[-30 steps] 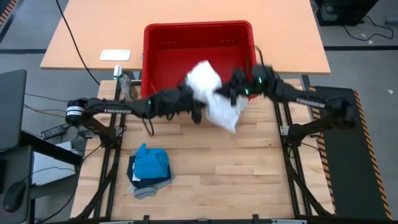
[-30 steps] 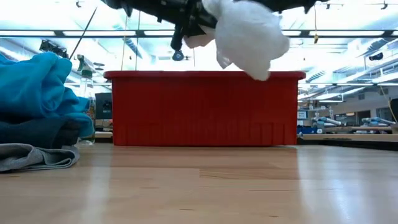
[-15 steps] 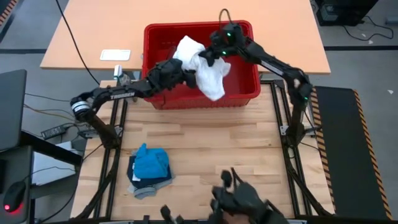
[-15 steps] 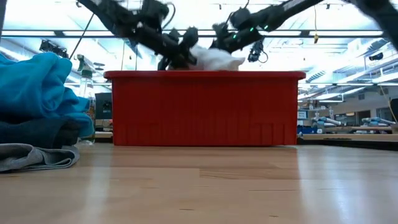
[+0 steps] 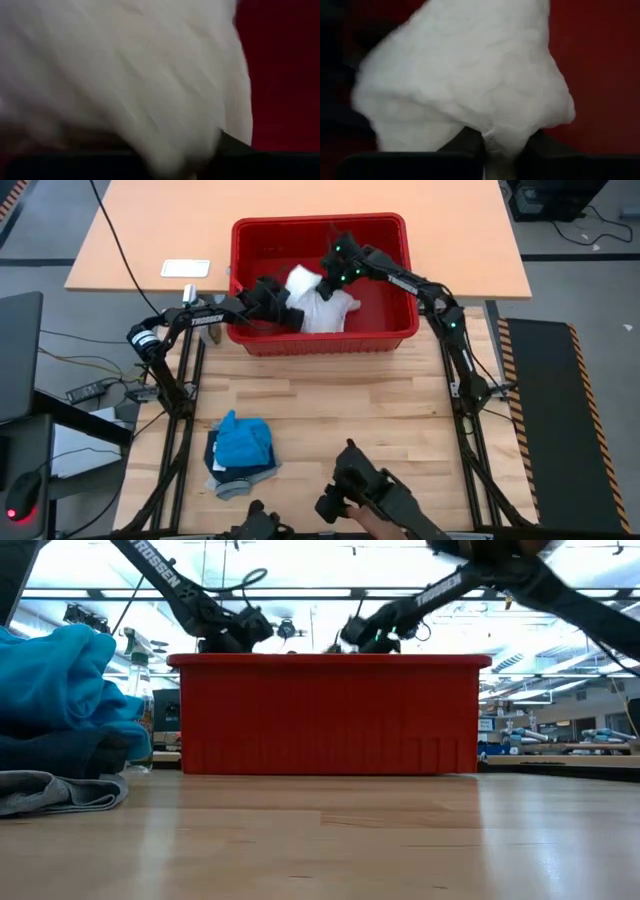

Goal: Fold laundry
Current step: Put the folded white blouse into the red laundry bin, then put the stacked folded clothes into the red laundry bin

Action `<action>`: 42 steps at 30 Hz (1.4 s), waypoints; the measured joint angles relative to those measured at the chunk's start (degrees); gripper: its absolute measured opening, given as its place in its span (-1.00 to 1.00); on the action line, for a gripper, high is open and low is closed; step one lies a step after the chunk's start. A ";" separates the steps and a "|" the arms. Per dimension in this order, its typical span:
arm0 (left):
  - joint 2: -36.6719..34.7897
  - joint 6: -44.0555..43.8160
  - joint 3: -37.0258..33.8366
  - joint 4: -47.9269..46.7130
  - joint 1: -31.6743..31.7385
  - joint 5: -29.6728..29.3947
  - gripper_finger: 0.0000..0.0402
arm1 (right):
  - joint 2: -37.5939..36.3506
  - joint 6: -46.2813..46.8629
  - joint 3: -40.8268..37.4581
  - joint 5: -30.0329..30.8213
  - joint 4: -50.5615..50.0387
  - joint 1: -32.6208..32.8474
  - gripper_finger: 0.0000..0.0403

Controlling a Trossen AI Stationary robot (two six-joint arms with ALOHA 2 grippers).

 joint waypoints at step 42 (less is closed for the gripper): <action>-30.38 -18.47 -0.02 -19.19 -37.07 -35.73 0.11 | -23.94 -1.50 -0.09 -9.69 -9.39 15.12 0.18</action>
